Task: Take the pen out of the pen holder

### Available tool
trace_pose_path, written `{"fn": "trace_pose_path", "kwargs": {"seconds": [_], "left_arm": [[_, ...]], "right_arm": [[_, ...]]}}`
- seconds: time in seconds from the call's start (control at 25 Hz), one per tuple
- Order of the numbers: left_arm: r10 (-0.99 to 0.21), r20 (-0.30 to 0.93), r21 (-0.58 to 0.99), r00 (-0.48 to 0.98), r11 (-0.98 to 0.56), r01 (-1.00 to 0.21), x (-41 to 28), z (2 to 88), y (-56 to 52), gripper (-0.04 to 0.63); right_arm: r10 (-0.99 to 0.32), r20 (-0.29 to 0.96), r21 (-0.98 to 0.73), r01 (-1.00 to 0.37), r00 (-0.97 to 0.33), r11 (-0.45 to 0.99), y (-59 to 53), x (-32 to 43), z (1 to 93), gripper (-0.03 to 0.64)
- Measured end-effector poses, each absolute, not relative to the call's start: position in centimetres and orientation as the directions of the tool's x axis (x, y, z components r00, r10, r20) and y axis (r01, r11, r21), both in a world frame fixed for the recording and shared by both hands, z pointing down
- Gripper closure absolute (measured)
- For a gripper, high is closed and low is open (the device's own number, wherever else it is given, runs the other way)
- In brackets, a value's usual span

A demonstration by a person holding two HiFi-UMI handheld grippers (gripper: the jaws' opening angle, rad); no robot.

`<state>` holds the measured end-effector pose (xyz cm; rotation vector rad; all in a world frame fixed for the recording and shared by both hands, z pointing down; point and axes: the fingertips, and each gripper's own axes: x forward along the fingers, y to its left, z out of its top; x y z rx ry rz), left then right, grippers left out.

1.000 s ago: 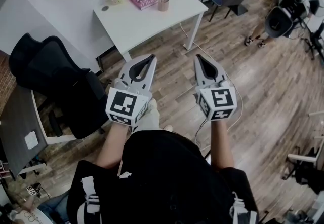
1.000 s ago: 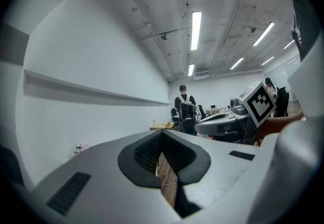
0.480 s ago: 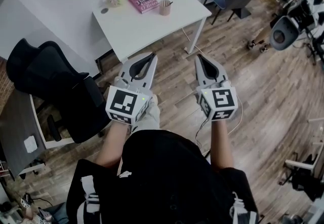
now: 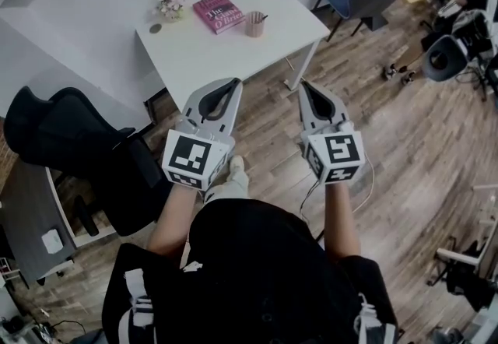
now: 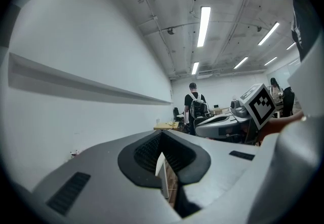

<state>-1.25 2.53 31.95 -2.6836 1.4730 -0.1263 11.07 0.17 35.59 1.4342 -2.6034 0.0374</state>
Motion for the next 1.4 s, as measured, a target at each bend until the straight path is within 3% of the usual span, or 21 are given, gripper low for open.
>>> {"fn": "trace_pose_path", "kwargs": {"seconds": [0.76, 1.4], "left_arm": [[-0.832, 0.037, -0.068, 0.554, -0.555, -0.829, -8.8, 32.2, -13.0, 0.578], [-0.829, 0.070, -0.037, 0.556, -0.559, -0.829, -10.3, 34.3, -19.2, 0.578]], "right_arm": [[-0.842, 0.201, 0.085, -0.848, -0.500, 0.524, -15.0, 3.6, 35.7, 0.581], [-0.840, 0.245, 0.078, -0.854, -0.484, 0.514, -21.4, 2.6, 37.8, 0.581]]}}
